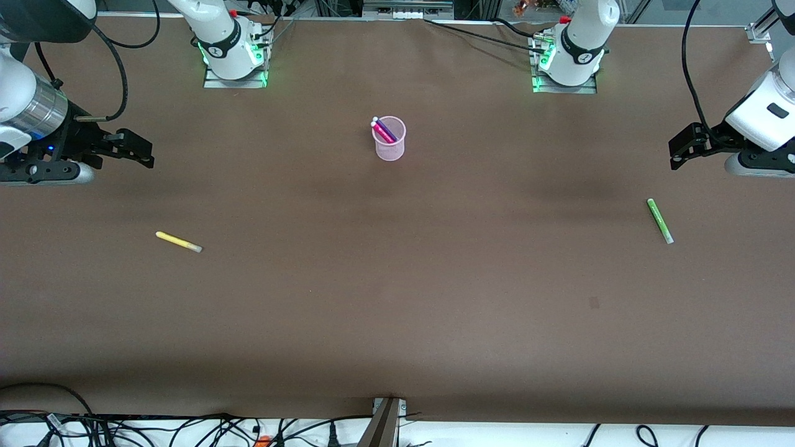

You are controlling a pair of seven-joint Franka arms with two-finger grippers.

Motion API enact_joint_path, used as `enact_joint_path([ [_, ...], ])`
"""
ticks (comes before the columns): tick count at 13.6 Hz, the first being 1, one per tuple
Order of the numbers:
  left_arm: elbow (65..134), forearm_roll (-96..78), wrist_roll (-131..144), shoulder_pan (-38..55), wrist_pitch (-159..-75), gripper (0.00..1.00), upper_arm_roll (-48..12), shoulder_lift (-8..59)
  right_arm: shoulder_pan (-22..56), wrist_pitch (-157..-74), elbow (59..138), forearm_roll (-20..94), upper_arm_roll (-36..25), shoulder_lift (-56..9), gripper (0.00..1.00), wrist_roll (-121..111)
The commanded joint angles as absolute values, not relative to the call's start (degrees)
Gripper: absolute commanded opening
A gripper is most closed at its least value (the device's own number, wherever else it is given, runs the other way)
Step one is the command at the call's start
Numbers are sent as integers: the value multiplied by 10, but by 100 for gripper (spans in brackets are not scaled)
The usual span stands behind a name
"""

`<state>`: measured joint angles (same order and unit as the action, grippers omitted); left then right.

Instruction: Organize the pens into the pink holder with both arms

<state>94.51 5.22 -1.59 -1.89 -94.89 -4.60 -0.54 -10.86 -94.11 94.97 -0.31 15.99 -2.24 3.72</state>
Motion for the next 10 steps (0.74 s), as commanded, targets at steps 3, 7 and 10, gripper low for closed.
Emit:
enact_joint_path([
  [3, 939, 49, -16, -16, -934, 100, -45, -11, -123, -936, 945, -1, 173, -17, 100, 50],
  [7, 937, 47, -14, -16, -924, 100, -45, -11, -123, -934, 945, 0, 172, -17, 100, 49],
  [10, 934, 47, -15, -16, -923, 100, -46, -8, -124, -923, 945, 2, 173, -17, 100, 70],
])
